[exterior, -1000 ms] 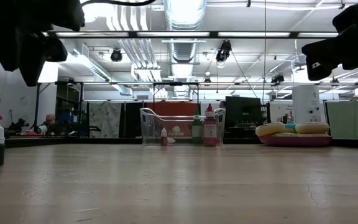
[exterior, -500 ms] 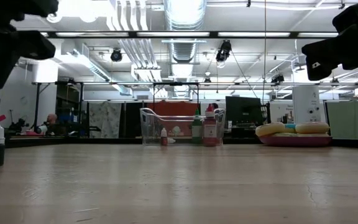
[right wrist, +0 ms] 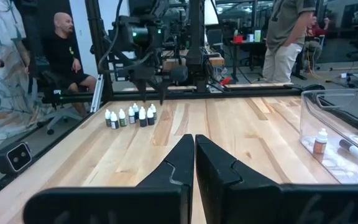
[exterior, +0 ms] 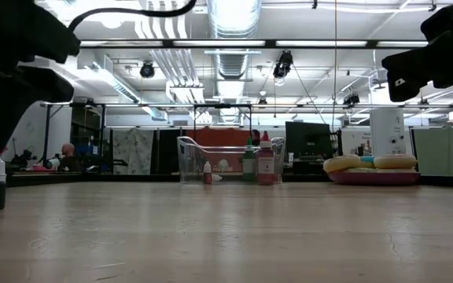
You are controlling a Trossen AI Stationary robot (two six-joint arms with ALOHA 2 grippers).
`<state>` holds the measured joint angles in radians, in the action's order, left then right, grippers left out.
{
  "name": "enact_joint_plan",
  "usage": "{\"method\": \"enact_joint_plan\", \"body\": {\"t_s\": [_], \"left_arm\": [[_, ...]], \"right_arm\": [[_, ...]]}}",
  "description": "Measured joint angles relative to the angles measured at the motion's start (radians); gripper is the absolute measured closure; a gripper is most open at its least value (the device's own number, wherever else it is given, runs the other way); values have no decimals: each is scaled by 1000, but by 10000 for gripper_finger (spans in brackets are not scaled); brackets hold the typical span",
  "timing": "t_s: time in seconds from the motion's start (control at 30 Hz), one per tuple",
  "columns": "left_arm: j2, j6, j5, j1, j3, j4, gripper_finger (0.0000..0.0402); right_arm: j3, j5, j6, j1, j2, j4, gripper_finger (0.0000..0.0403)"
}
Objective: Pick & Place food coloring
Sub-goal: Put the top small green coloring bottle into the transparent bin
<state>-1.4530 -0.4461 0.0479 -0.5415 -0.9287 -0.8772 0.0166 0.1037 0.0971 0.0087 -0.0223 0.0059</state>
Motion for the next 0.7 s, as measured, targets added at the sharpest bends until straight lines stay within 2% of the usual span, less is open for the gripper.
{"method": "enact_joint_plan", "body": {"t_s": [0.47, 0.7], "left_arm": [[-64, -1, 0, -2, 23, 17, 190], [-65, -10, 0, -2, 60, 102, 190]], "right_arm": [[0, 0, 0, 0, 0, 0, 394], [0, 0, 0, 0, 0, 0, 394]]}}
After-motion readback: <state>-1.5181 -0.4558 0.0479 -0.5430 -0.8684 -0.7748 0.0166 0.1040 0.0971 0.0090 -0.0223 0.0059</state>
